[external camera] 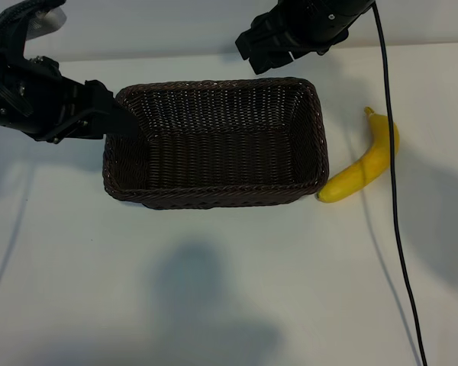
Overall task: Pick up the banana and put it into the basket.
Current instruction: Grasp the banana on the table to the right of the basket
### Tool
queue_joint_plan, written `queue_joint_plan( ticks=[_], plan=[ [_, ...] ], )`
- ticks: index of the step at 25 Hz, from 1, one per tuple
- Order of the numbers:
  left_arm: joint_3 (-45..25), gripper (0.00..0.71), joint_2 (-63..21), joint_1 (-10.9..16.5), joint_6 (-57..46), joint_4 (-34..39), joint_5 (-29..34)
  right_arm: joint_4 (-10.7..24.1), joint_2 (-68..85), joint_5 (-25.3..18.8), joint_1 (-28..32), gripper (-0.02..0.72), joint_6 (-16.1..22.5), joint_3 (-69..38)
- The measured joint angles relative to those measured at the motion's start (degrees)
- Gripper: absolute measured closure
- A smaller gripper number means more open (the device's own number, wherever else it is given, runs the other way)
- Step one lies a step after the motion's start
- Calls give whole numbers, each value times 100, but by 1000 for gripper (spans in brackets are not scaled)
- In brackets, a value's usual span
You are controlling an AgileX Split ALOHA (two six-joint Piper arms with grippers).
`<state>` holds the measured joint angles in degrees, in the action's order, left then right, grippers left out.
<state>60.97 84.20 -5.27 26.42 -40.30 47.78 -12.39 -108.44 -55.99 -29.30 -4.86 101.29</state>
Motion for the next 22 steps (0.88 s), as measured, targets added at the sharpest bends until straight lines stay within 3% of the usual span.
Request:
queue_joint_plan(
  ticks=[8,17,22],
  plan=[
    [0,112,0,0,132,-154,69,282,0,7,0,155,30,0],
    [0,112,0,0,191,-171,82,1653,6,-980,426,144,757,0],
    [0,112,0,0,191,-144,82,1957,17,-1339,836,124,1045,0]
  ],
)
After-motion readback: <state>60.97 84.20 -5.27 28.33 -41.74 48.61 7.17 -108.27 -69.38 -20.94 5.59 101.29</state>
